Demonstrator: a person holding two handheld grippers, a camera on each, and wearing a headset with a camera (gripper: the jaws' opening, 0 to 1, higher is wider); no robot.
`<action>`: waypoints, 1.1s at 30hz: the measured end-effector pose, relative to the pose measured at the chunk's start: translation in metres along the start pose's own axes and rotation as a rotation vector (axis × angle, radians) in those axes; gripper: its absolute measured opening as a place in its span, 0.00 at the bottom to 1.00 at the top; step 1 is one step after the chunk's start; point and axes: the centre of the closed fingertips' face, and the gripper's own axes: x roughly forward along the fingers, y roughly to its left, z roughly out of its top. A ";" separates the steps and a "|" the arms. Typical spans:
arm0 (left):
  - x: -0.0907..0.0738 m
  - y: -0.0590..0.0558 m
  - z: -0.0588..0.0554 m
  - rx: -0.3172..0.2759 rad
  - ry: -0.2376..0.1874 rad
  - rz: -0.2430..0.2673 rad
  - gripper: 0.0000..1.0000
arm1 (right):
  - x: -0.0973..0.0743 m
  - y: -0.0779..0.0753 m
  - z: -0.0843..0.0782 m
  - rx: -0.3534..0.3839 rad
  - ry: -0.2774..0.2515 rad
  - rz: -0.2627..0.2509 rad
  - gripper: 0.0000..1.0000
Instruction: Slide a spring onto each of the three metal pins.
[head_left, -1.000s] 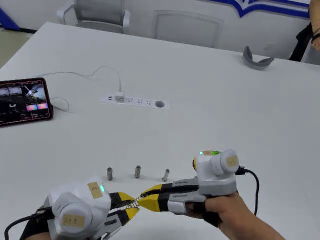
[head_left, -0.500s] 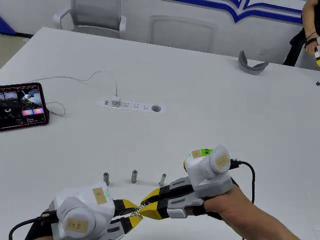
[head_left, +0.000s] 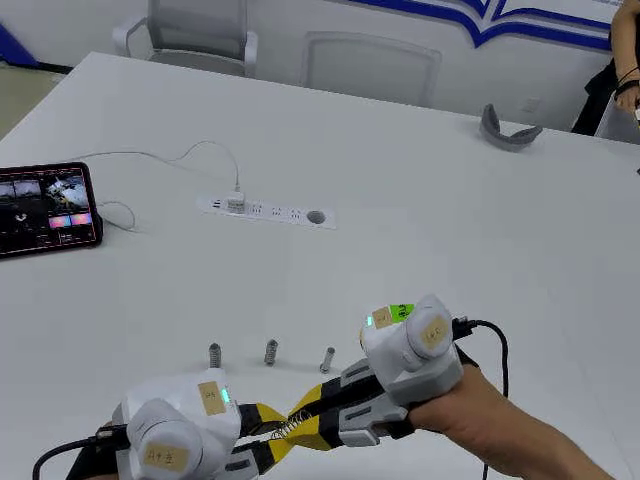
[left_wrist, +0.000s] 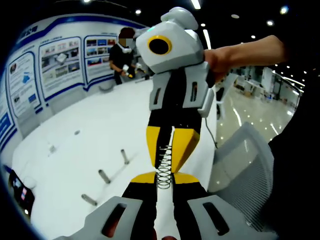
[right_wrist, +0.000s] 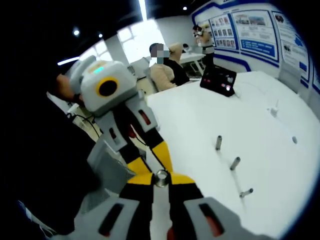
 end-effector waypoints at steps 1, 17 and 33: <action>0.000 -0.001 0.000 0.004 0.000 0.000 0.10 | 0.000 0.000 0.000 -0.002 0.000 -0.001 0.12; -0.008 0.011 -0.002 -0.089 -0.037 0.040 0.19 | -0.017 -0.006 -0.014 0.049 -0.054 -0.037 0.12; -0.028 0.042 -0.018 -0.170 -0.039 0.142 0.26 | -0.026 -0.020 -0.038 0.094 -0.026 -0.089 0.12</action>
